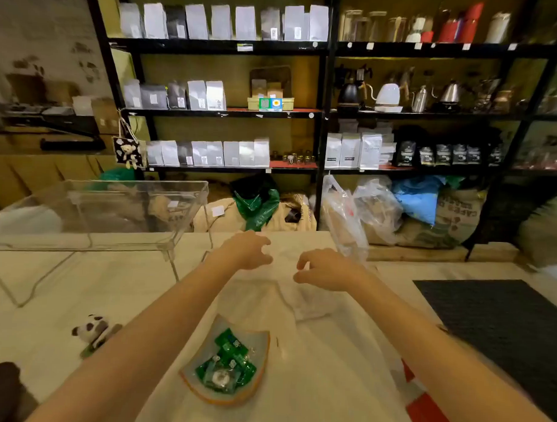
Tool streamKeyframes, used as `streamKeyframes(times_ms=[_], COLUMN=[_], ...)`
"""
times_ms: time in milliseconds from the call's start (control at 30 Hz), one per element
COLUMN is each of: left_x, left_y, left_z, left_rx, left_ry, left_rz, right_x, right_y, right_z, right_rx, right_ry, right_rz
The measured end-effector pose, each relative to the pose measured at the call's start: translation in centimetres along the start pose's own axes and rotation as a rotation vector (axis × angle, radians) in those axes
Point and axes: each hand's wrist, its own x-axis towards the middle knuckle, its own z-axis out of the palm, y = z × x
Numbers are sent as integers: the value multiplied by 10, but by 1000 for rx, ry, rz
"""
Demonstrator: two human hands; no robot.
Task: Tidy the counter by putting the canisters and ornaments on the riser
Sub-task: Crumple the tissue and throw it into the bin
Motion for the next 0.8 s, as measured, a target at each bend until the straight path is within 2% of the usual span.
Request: streamKeyframes(times_ms=[233, 367, 533, 700, 800], left_x=[6, 6, 1, -5, -13], left_y=[-7, -6, -3, 2, 6], left_z=[32, 37, 33, 29, 25], left_rx=[31, -40, -7, -32, -74], left_ry=[-65, -15, 79, 73, 136], left_rz=[-46, -30, 33, -2, 0], right_x=[3, 3, -1, -6, -10], right_y=[4, 9, 15, 19, 21], right_z=[26, 28, 33, 37, 36], right_rx=[-112, -118, -98, -68, -41], right_ry=[39, 101, 180, 210, 229], right_rz=[-15, -31, -61, -88, -119])
